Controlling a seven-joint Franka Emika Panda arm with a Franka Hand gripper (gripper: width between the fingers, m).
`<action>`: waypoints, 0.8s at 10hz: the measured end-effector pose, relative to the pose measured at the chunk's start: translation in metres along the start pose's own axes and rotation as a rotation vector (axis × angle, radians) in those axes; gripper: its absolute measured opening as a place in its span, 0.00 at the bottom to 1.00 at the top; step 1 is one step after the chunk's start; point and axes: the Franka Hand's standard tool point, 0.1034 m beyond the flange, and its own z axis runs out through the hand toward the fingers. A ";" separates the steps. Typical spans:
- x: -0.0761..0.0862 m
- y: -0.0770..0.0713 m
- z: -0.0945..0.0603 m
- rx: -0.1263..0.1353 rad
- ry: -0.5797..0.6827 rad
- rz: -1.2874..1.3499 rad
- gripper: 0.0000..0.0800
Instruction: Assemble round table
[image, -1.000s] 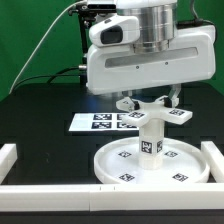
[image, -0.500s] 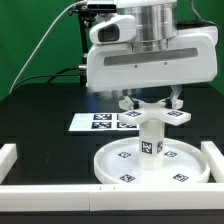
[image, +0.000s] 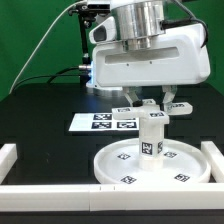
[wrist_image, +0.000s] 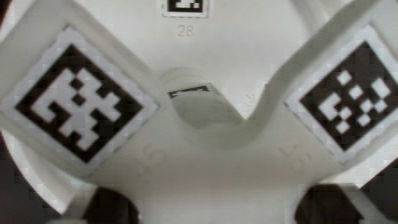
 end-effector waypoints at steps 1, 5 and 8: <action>0.000 0.000 0.000 0.001 -0.001 0.055 0.55; 0.000 -0.001 0.000 0.034 -0.019 0.580 0.55; 0.000 0.000 0.001 0.054 -0.006 0.694 0.55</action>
Offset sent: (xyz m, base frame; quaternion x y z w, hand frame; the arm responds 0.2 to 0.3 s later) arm -0.0030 0.0024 -0.0039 -0.0089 -0.0016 0.3661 0.9305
